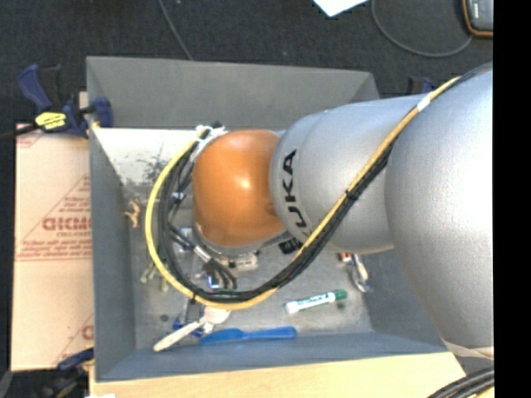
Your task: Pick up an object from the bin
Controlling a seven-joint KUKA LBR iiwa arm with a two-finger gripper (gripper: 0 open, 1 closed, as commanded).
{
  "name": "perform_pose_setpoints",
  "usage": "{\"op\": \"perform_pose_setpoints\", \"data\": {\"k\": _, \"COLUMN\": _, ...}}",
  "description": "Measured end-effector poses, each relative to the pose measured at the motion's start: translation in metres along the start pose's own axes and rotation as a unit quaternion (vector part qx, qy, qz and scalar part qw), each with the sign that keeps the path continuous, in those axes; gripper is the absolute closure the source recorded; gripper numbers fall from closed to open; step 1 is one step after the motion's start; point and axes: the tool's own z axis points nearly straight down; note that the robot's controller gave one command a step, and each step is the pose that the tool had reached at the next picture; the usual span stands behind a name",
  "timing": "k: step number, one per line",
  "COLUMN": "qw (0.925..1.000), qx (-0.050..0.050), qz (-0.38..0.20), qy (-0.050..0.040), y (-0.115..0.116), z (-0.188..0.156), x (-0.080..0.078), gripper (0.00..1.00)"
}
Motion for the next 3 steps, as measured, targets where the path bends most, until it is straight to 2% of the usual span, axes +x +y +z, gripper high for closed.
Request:
{"op": "perform_pose_setpoints", "data": {"k": 1, "qw": 0.9985, "qx": -0.001, "qz": -0.055, "qy": -0.0044, "y": -0.062, "z": 0.09, "x": 0.015, "gripper": 0.0}}
{"op": "perform_pose_setpoints", "data": {"k": 2, "qw": 0.995, "qx": -0.002, "qz": -0.1, "qy": -0.0066, "y": -0.045, "z": 0.061, "x": 0.023, "gripper": 0.0}}
{"op": "perform_pose_setpoints", "data": {"k": 3, "qw": 0.9982, "qx": -0.001, "qz": -0.06, "qy": -0.0051, "y": -0.06, "z": 0.087, "x": 0.015, "gripper": 0.0}}
